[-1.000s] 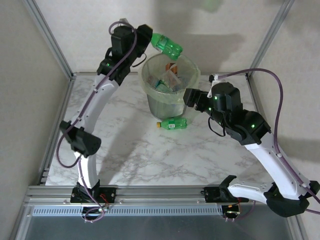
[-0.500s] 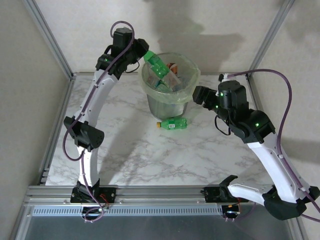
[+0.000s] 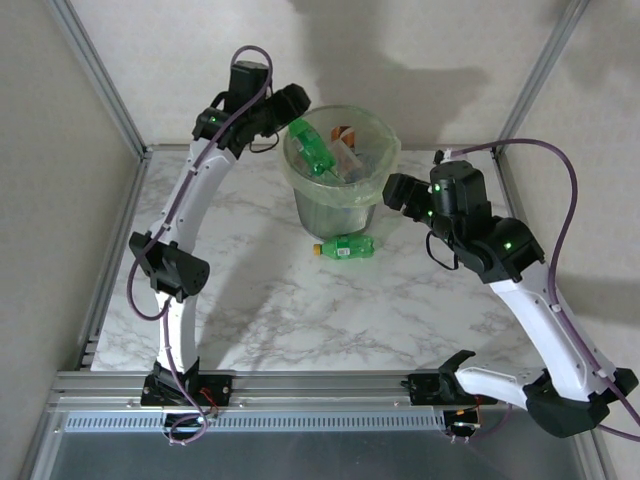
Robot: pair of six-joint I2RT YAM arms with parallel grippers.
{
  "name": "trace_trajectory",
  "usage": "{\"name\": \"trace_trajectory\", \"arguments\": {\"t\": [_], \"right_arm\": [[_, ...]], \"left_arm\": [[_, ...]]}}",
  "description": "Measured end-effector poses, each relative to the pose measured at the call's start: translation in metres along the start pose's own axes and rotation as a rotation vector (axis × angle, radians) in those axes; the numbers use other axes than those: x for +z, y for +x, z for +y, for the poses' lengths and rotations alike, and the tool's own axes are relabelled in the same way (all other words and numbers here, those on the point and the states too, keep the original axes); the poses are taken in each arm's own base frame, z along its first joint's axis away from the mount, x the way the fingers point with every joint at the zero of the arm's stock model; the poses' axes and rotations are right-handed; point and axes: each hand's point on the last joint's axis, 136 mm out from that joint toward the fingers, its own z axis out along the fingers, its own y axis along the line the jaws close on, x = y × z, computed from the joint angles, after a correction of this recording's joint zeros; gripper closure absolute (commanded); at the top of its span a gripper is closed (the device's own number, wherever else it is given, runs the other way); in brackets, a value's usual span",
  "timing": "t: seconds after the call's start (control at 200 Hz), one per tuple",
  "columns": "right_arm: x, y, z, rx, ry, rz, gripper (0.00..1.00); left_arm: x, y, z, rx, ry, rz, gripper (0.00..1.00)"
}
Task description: Put the plastic bottles in the bin
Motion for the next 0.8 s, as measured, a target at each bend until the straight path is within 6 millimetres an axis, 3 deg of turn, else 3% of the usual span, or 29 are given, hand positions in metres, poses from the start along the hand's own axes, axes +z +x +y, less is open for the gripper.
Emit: {"name": "trace_trajectory", "arguments": {"t": [0.295,0.396,0.611,0.801], "right_arm": [[0.014,0.006,0.005,-0.008,0.001,0.03,0.17],[0.015,0.005,0.007,-0.007,-0.005,0.027,0.17],[0.019,0.005,0.008,-0.007,-0.007,0.03,0.18],[0.019,0.005,0.008,-0.012,-0.006,0.03,0.18]], "left_arm": [[0.0,-0.004,-0.004,-0.009,0.011,-0.021,0.0],[0.0,-0.002,-0.01,-0.016,0.027,-0.02,0.05],[0.008,0.026,-0.026,-0.002,0.052,0.024,0.23],[0.023,0.039,-0.019,0.004,0.033,0.052,0.25]]}}
